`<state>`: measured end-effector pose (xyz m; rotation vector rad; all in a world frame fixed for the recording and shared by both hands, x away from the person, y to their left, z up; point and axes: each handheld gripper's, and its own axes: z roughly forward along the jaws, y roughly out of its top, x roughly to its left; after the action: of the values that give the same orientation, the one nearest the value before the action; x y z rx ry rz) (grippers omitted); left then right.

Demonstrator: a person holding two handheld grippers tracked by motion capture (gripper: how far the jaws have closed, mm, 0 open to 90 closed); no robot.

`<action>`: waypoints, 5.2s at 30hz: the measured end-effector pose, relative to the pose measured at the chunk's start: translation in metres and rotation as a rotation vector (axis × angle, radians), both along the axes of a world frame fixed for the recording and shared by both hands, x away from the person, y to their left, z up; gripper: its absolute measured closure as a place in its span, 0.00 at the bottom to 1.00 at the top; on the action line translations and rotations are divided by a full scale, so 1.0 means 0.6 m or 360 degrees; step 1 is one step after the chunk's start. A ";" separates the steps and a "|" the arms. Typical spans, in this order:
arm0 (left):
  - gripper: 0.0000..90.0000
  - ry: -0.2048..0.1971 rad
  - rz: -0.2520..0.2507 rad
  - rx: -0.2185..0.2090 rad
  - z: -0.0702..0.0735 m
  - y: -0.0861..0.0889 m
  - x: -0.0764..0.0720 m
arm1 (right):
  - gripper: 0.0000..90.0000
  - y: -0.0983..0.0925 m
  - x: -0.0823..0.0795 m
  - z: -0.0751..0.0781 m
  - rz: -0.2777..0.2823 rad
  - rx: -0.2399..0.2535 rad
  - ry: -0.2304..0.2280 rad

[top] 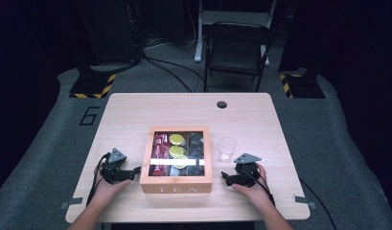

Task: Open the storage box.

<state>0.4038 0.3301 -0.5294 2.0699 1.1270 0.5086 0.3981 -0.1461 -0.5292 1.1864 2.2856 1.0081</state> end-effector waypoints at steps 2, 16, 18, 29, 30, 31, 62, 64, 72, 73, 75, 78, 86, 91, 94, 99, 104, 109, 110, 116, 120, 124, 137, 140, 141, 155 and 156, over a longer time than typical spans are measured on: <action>0.22 0.0001 0.0001 0.0000 0.000 0.000 0.000 | 0.14 0.001 -0.001 0.000 -0.0011 -0.0009 0.0009; 0.22 0.0001 0.0005 -0.0002 0.000 0.000 0.000 | 0.14 0.001 -0.001 0.000 -0.0014 -0.0008 0.0009; 0.22 0.0001 0.0005 -0.0003 0.000 0.000 0.000 | 0.15 0.001 -0.002 0.000 -0.0013 -0.0005 0.0010; 0.36 0.0034 0.0063 0.0011 0.009 0.004 0.000 | 0.38 -0.008 0.001 0.011 0.0051 -0.0015 0.0049; 0.37 0.0034 0.0063 0.0011 0.009 0.004 0.000 | 0.38 -0.008 0.001 0.011 0.0051 -0.0015 0.0049; 0.37 0.0034 0.0058 0.0013 0.011 0.007 -0.001 | 0.40 -0.007 0.000 0.012 0.0034 -0.0009 0.0056; 0.47 0.0028 -0.0005 -0.0159 0.067 0.025 -0.029 | 0.53 -0.010 -0.012 0.054 0.0174 -0.0005 0.0099; 0.48 0.0018 0.0003 -0.0163 0.069 0.025 -0.031 | 0.53 -0.010 -0.014 0.057 0.0164 0.0010 0.0102; 0.50 0.0030 -0.0014 -0.0176 0.076 0.027 -0.034 | 0.54 -0.009 -0.015 0.061 0.0160 0.0043 0.0099; 0.50 0.0034 -0.0027 -0.0164 0.077 0.027 -0.034 | 0.55 -0.010 -0.017 0.065 0.0160 0.0038 0.0075; 0.50 0.0024 -0.0028 -0.0170 0.078 0.025 -0.035 | 0.56 -0.010 -0.017 0.067 0.0163 0.0041 0.0052; 0.51 0.0030 -0.0034 -0.0169 0.080 0.024 -0.036 | 0.56 -0.011 -0.020 0.073 0.0166 0.0060 0.0046; 0.54 0.0032 -0.0062 -0.0184 0.089 0.023 -0.040 | 0.57 -0.007 -0.024 0.080 0.0201 0.0055 0.0032; 0.55 0.0015 -0.0070 -0.0179 0.094 0.020 -0.043 | 0.56 -0.001 -0.029 0.096 0.0209 0.0115 0.0035; 0.56 -0.0001 -0.0070 -0.0165 0.096 0.017 -0.045 | 0.56 0.006 -0.031 0.107 0.0235 0.0089 0.0020; 0.56 -0.0004 -0.0107 -0.0162 0.099 0.013 -0.048 | 0.56 0.019 -0.035 0.142 0.0264 0.0075 0.0024; 0.56 -0.0005 -0.0116 -0.0178 0.100 0.016 -0.048 | 0.56 0.023 -0.042 0.159 0.0262 0.0104 -0.0009; 0.56 -0.0005 -0.0111 -0.0191 0.101 0.018 -0.049 | 0.59 0.029 -0.054 0.162 0.0281 0.0125 -0.0022; 0.56 -0.0008 -0.0108 -0.0189 0.100 0.017 -0.049 | 0.60 0.031 -0.060 0.162 0.0286 0.0128 -0.0017; 0.56 -0.0006 -0.0108 -0.0177 0.099 0.015 -0.047 | 0.66 0.045 -0.088 0.159 0.0362 0.0129 -0.0045; 0.55 0.0002 -0.0102 -0.0171 0.097 0.016 -0.045 | 0.68 0.048 -0.102 0.151 0.0406 0.0134 -0.0043; 0.55 0.0004 -0.0098 -0.0170 0.095 0.017 -0.043 | 0.66 0.047 -0.105 0.139 0.0385 0.0179 -0.0021; 0.55 0.0009 -0.0113 -0.0161 0.092 0.010 -0.030 | 0.80 0.051 -0.121 0.127 0.0452 0.0113 0.0004; 0.55 -0.0003 -0.0107 -0.0167 0.091 0.009 -0.028 | 0.82 0.051 -0.123 0.125 0.0473 0.0096 0.0022; 0.55 0.0001 -0.0108 -0.0166 0.091 0.009 -0.028 | 0.83 0.052 -0.123 0.124 0.0485 0.0086 0.0026; 0.55 0.0019 -0.0123 -0.0157 0.090 0.007 -0.025 | 0.94 0.071 -0.125 0.109 0.0551 -0.0027 0.0042; 0.55 0.0019 -0.0124 -0.0156 0.090 0.007 -0.025 | 0.94 0.071 -0.125 0.108 0.0548 -0.0027 0.0041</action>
<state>0.3888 0.3346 -0.4754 2.0255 1.0528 0.3962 0.3229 -0.1037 -0.4642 0.8173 2.5699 1.0913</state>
